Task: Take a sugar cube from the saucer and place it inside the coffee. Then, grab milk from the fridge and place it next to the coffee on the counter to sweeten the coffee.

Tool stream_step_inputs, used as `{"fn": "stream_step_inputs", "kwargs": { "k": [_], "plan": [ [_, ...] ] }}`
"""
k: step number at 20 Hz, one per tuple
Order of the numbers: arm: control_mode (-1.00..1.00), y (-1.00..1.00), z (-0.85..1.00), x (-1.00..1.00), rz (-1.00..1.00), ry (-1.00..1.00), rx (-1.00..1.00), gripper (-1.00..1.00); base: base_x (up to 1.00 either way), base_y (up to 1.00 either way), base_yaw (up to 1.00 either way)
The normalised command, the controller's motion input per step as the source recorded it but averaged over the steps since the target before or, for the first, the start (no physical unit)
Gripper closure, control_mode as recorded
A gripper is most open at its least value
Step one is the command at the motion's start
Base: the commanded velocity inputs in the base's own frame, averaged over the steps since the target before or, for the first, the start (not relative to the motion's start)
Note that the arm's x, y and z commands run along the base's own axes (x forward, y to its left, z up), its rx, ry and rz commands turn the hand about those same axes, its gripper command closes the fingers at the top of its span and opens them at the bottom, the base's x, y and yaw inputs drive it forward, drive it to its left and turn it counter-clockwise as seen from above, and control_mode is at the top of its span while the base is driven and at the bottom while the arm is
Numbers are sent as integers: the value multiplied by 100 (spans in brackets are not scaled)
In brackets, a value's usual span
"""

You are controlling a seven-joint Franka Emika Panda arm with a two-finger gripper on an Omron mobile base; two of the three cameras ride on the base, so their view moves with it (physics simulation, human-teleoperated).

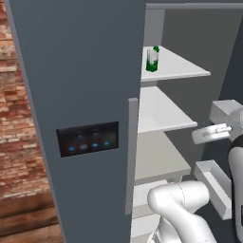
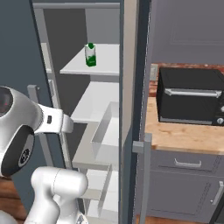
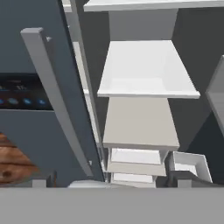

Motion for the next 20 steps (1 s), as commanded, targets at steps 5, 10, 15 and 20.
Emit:
{"fn": "stream_step_inputs", "kwargs": {
  "k": [5, 10, 15, 20],
  "plan": [
    [-100, 2, 74, 57, -6, -32, 3, -100, 0, 0, 0],
    [-100, 1, 50, 82, -6, -16, 2, -100, 0, 0, 0],
    [-100, -4, -7, 81, 0, -13, 3, -100, 0, 0, 0],
    [-100, -15, -1, 59, 4, -24, 0, -100, 0, 0, 0]
  ]
}}
